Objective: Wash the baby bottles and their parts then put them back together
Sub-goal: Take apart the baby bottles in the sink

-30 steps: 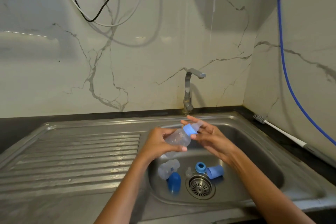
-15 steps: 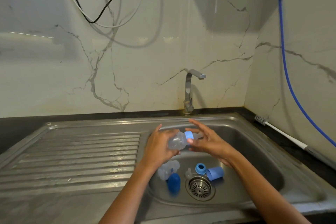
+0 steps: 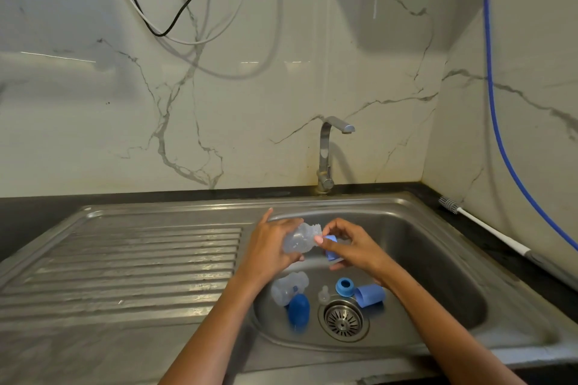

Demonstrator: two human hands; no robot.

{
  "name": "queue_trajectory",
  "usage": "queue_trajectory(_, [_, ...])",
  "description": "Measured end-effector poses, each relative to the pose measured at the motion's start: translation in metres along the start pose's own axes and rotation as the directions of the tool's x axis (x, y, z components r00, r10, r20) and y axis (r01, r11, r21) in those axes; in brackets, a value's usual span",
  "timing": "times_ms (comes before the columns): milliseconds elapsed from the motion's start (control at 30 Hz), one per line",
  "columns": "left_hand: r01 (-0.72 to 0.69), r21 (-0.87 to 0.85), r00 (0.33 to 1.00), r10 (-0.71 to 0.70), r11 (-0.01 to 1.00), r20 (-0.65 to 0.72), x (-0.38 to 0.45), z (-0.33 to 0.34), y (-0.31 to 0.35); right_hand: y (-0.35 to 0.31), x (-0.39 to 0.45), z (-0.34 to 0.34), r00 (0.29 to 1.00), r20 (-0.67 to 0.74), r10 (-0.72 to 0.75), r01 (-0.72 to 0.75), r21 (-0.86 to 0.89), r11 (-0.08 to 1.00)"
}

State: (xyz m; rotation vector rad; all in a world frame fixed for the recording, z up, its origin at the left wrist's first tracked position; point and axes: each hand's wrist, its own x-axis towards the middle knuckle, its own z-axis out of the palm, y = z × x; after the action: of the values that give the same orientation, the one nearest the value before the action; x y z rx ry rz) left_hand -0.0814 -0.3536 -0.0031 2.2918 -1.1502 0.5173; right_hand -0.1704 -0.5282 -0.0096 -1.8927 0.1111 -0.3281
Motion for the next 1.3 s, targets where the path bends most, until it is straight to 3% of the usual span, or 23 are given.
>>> queue_trajectory(100, [-0.012,0.066,0.999,0.01,0.998,0.032,0.0,0.002,-0.002,0.0,0.002,0.0,1.0,0.001,0.031,-0.031,-0.045,0.999])
queue_trajectory(233, [0.003,0.129,0.997,-0.013,0.992,0.073,0.0,0.008,-0.007,0.005,0.005,-0.012,0.994,-0.083,0.077,-0.099,-0.307,0.947])
queue_trajectory(433, [0.048,0.241,0.974,-0.099,0.969,0.202,0.01,0.021,-0.017,0.015,0.007,-0.02,0.969,-0.227,0.097,-0.175,-0.356,0.918])
queue_trajectory(533, [0.061,0.22,0.949,-0.124,0.974,0.288,0.025,0.03,-0.023,0.02,0.01,-0.026,0.958,-0.274,0.089,-0.202,-0.418,0.886])
queue_trajectory(667, [0.073,0.113,0.865,-0.119,0.991,0.487,0.046,0.055,-0.015,0.026,0.016,-0.036,0.946,-0.303,0.11,-0.243,-0.447,0.861])
queue_trajectory(867, [-0.021,0.178,0.683,-0.116,0.984,0.721,0.054,0.087,-0.008,0.023,0.019,-0.033,0.954,-0.265,0.14,-0.253,-0.46,0.851])
queue_trajectory(967, [-0.009,0.213,0.733,-0.138,0.977,0.666,0.06,0.101,-0.008,0.024,0.018,-0.035,0.935,-0.315,0.163,-0.293,-0.427,0.855])
queue_trajectory(1067, [-0.11,0.327,0.791,-0.117,0.938,0.601,0.072,0.119,-0.007,0.029,0.017,-0.04,0.91,-0.382,0.162,-0.328,-0.423,0.845])
queue_trajectory(1300, [-0.31,0.443,0.733,-0.086,0.841,0.675,0.094,0.167,-0.006,0.039,0.024,-0.046,0.889,-0.427,0.166,-0.357,-0.418,0.835])
